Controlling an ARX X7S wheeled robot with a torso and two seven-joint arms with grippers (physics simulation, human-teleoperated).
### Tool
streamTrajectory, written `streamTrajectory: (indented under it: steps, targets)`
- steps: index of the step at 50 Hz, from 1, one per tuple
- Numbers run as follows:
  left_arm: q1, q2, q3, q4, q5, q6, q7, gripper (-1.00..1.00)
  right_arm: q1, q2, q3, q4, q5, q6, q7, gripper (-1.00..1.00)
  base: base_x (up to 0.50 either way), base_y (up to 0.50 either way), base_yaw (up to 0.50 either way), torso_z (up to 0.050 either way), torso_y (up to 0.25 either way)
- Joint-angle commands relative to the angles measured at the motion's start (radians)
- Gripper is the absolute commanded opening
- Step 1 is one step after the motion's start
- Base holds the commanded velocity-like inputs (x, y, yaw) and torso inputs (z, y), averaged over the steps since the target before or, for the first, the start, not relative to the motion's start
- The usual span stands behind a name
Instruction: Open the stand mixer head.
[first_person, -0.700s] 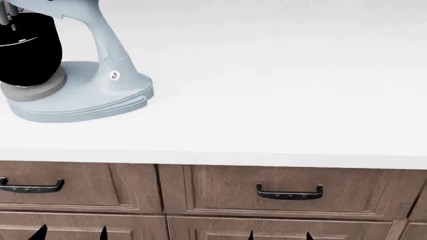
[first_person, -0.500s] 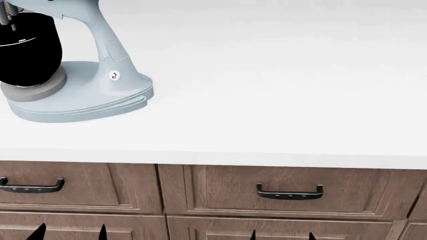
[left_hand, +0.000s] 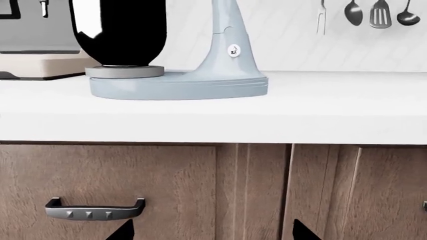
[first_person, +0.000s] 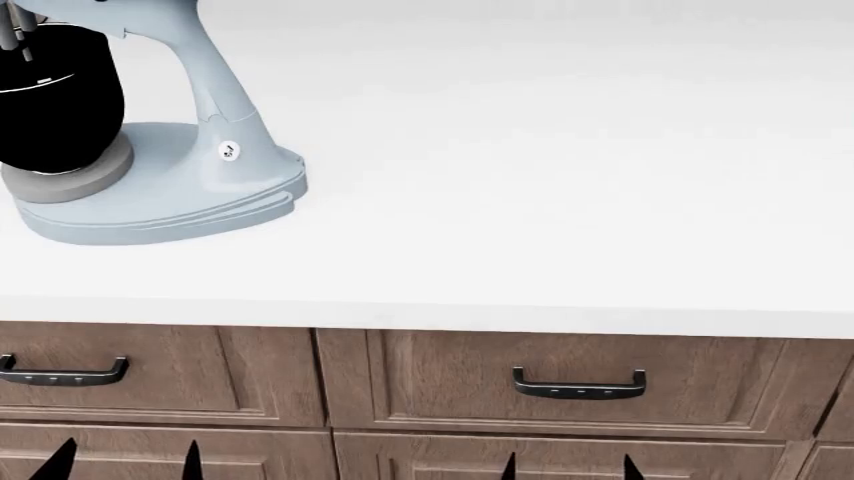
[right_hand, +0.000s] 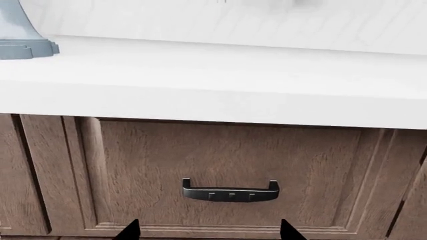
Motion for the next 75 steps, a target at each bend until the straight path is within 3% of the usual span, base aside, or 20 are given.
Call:
streamTrajectory:
  steps: [1,5,7,15,31,75]
  targets:
    - [0.006,-0.057,0.021,0.146,-0.053,-0.08,0.018,1.0,0.055,0.034,0.005,-0.177,0.024,0.148,0.022,1.0,0.0,0.0,0.0,0.0,0.0]
    - [-0.079,-0.098,-0.024,0.453,-0.069,-0.353,-0.044,1.0,0.201,0.062,0.025,-0.363,0.048,0.386,0.022,1.0,0.0,0.0,0.0,0.0,0.0]
    - [-0.099,-0.105,-0.049,0.543,-0.096,-0.418,-0.059,1.0,0.245,0.072,0.038,-0.392,0.066,0.435,0.015,1.0,0.0,0.0,0.0,0.0,0.0]
    - [-0.156,-0.119,-0.034,0.662,-0.091,-0.534,-0.104,1.0,0.287,0.091,0.045,-0.442,0.06,0.48,0.032,1.0,0.0,0.0,0.0,0.0,0.0]
    - [-0.15,-0.113,-0.013,0.583,-0.089,-0.452,-0.126,1.0,0.283,0.096,0.055,-0.41,0.07,0.425,0.044,1.0,0.0,0.02,0.0,0.0,0.0]
    - [-0.12,-0.157,-0.024,0.608,-0.148,-0.441,-0.169,1.0,0.284,0.115,0.022,-0.418,0.072,0.428,0.085,1.0,0.0,0.5,0.0,0.0,0.0]
